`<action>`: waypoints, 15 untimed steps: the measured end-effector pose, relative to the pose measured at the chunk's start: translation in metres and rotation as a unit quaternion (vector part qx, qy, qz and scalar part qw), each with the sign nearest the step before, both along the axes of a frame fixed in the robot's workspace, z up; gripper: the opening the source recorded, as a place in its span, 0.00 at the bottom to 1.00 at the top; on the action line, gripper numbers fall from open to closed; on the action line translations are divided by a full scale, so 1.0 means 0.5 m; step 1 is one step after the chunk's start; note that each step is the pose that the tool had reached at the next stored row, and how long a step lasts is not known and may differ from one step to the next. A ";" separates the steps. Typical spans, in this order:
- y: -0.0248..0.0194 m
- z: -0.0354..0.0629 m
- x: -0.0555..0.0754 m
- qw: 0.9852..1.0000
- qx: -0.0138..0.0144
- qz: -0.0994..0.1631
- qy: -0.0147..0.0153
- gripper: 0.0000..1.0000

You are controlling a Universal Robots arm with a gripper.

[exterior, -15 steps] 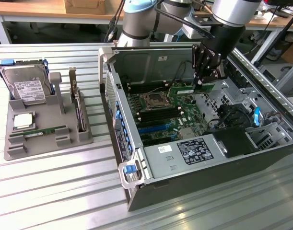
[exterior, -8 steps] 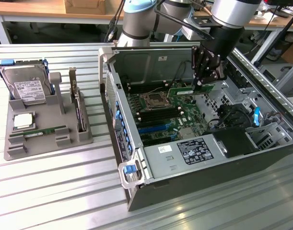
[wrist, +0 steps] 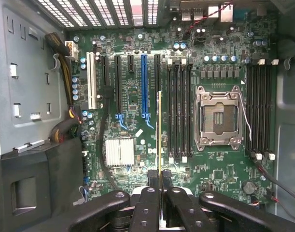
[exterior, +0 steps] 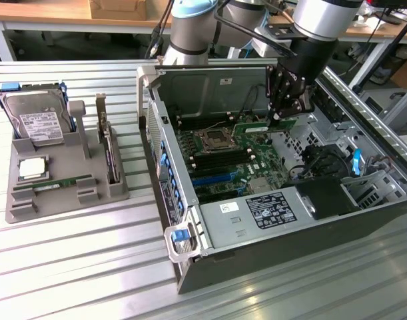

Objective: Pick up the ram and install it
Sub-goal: 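Insert the ram into the slot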

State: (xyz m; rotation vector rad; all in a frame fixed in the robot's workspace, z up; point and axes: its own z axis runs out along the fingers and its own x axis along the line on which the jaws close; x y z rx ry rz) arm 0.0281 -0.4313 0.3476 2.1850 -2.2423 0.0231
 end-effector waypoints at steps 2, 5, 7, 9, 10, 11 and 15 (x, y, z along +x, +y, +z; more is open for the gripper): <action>0.0000 -0.002 0.000 1.000 0.000 0.000 0.000 0.12; 0.0000 -0.003 0.000 1.000 0.000 0.000 0.000 0.12; 0.0000 -0.004 0.000 1.000 0.000 0.000 0.000 0.12; 0.0000 -0.006 0.000 1.000 0.000 0.000 0.000 0.12; 0.0000 -0.006 0.000 1.000 0.000 0.000 0.000 0.12; 0.0000 -0.007 0.000 1.000 0.000 0.000 0.000 0.12; 0.0000 -0.010 0.000 1.000 0.000 0.000 0.000 0.12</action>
